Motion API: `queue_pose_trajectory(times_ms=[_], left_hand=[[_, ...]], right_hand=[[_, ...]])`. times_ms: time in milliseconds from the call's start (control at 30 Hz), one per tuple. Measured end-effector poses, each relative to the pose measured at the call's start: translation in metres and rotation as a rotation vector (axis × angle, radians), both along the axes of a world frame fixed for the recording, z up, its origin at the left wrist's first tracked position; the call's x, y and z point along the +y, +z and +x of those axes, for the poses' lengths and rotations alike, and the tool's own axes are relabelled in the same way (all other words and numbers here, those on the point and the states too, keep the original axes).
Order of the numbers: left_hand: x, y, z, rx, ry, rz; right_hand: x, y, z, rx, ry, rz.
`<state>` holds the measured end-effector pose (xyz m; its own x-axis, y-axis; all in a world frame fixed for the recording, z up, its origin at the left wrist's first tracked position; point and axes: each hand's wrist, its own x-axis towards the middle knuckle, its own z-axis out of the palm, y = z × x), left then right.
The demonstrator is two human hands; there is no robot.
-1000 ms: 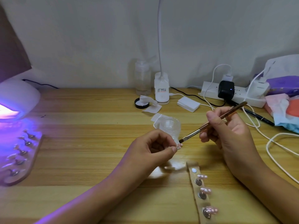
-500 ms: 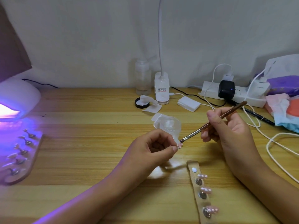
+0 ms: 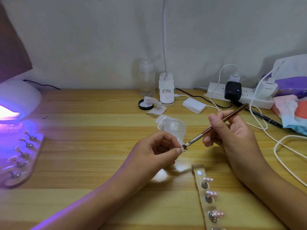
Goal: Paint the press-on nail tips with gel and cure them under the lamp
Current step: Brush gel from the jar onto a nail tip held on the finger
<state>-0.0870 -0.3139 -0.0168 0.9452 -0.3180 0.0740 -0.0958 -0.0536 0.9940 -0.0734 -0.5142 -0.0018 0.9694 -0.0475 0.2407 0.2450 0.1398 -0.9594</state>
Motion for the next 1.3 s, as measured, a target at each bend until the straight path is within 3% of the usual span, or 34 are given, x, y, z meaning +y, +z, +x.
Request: queue_pose_trajectory(times_ms=[133, 333, 600, 733, 833, 1100, 1300], left_hand=[[0.000, -0.001, 0.000, 0.003, 0.001, 0.001], [0.001, 0.000, 0.000, 0.010, -0.001, 0.016], [-0.001, 0.002, -0.002, 0.005, 0.034, 0.014], [-0.004, 0.005, -0.012, -0.066, 0.034, 0.015], [-0.014, 0.008, -0.021, -0.164, -0.026, 0.082], [-0.025, 0.004, -0.015, -0.219, -0.105, 0.356], [-0.018, 0.001, -0.017, -0.225, -0.068, 0.386]], right_hand=[[-0.002, 0.002, 0.001, 0.006, -0.059, 0.039], [0.001, 0.002, -0.002, 0.016, 0.020, 0.006], [-0.002, 0.002, 0.002, 0.049, -0.091, 0.061], [-0.005, 0.002, 0.004, 0.067, -0.071, 0.120], [-0.009, 0.001, 0.008, 0.089, -0.093, 0.163], [-0.007, 0.000, 0.008, 0.078, -0.086, 0.130], [-0.008, 0.000, 0.007, 0.071, -0.101, 0.114]])
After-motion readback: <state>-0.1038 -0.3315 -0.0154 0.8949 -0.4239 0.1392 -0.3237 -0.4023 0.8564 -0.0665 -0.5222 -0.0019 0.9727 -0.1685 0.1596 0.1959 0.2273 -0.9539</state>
